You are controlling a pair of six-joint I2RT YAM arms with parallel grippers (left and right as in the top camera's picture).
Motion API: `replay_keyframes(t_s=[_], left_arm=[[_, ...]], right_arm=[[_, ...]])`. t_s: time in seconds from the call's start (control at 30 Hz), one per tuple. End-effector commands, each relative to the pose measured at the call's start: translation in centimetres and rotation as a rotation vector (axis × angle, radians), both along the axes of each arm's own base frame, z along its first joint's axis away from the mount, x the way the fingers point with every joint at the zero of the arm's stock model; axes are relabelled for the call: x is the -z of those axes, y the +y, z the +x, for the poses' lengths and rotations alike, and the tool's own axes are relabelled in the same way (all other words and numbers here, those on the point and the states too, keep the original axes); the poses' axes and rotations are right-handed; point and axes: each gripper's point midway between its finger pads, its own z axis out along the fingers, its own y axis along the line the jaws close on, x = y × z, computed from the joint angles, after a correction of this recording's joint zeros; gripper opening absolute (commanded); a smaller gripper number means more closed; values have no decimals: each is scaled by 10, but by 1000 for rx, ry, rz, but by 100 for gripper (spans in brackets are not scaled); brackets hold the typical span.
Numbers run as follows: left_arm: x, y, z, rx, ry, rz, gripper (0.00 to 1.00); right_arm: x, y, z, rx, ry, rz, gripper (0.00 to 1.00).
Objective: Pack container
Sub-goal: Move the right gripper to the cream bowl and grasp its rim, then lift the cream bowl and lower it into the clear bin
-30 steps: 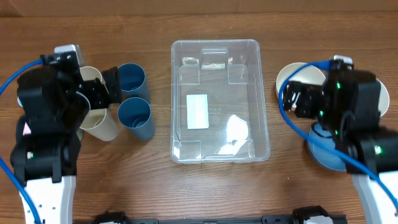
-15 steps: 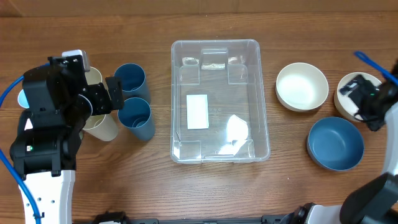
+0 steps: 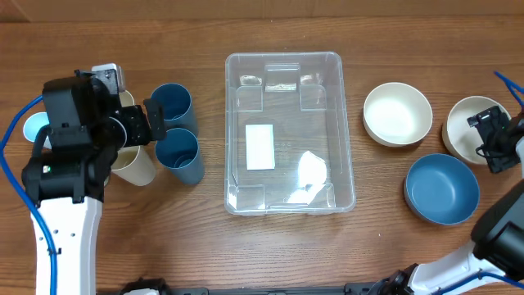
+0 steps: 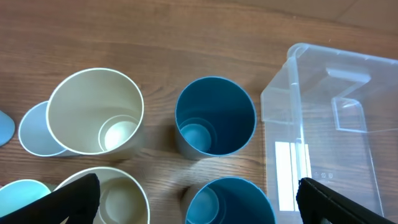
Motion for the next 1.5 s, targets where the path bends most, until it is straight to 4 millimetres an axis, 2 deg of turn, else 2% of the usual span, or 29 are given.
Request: replay_keyframes(t_s=[0.0, 0.23, 0.33, 0.47, 0.53, 0.6, 0.67, 0.87, 0.97, 1.03, 1.27, 1.4, 1.47], left_arm=[[3, 0, 9, 16, 14, 12, 100], [28, 1, 19, 16, 88, 5, 100], [42, 2, 24, 16, 129, 0, 100], [61, 2, 29, 17, 184, -5, 100], [69, 2, 31, 17, 208, -7, 100], [77, 2, 33, 17, 230, -10, 100], [86, 3, 35, 17, 256, -12, 100], [107, 3, 38, 17, 315, -18, 100], [104, 6, 51, 10, 266, -3, 100], [104, 6, 52, 10, 263, -4, 100], [101, 6, 55, 1, 247, -11, 100], [95, -11, 56, 65, 233, -91, 100], [84, -14, 57, 76, 228, -106, 100]], right_arm=[[-4, -15, 0, 52, -13, -21, 95], [-7, -23, 1, 61, -15, -49, 96], [-23, -23, 13, 34, -60, -35, 97], [-63, -25, 28, -2, -106, -37, 99], [-79, -26, 28, -7, -106, -40, 100], [-83, -26, 22, 2, -73, -41, 100], [-75, -27, 8, 25, -5, -46, 100], [-62, -33, -16, 79, 50, -12, 100], [-53, -41, -36, 130, 78, 17, 100], [-48, -47, -47, 156, 85, 35, 100], [-17, -30, -42, 93, 64, 90, 100], [2, -22, -37, 72, 75, 97, 100], [12, -21, -38, 72, 91, 113, 97]])
